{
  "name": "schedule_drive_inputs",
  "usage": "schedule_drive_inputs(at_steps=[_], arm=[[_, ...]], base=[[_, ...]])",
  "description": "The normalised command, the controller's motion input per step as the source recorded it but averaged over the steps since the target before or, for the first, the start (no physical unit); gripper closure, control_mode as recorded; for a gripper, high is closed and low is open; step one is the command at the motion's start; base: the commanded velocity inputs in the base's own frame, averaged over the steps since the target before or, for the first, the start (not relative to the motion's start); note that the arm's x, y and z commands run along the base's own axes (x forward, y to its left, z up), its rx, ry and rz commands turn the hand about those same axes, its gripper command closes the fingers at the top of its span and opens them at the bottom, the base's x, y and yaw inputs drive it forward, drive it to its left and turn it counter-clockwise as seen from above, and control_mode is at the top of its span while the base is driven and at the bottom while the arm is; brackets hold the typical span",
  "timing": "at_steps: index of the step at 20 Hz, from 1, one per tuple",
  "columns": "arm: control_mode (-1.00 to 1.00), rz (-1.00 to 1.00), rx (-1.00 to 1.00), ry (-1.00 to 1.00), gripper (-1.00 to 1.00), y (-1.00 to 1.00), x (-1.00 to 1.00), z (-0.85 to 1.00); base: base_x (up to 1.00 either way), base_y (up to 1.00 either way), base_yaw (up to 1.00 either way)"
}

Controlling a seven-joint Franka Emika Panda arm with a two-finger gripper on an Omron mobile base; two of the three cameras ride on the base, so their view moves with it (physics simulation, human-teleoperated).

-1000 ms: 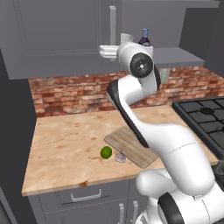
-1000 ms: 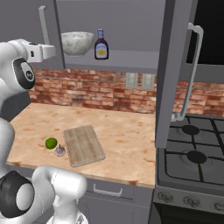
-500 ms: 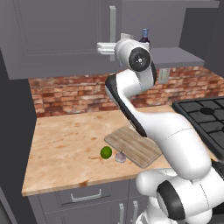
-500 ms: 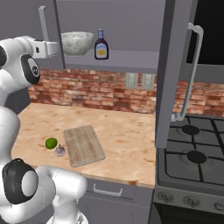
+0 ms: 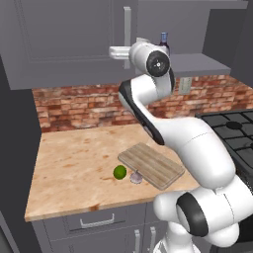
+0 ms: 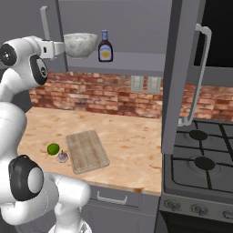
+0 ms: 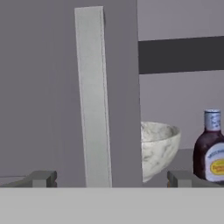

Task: Open the cabinet. Place the bowl and condiment on the counter. Then place the lime and garlic on the cutting board.

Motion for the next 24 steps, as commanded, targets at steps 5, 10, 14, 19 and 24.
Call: schedule_drive_inputs(at_steps=[5,10,14,19,24], arm=[[-1.00,0.01,0.00,0.00,-1.00,0.00,0.16,0.00],[-1.00,0.00,0.00,0.00,-1.00,0.03,0.18,0.00],[-1.00,0.00,0.00,0.00,-1.00,0.05,0.19,0.00],[-1.00,0.00,0.00,0.00,-1.00,0.09,0.20,0.00],[-1.00,0.00,0.00,0.00,1.00,0.14,0.23,0.00]], base=[[0.00,0.00,0.00],[0.00,0.00,0.00],[0.00,0.00,0.00],[0.00,0.00,0.00],[0.00,0.00,0.00]])
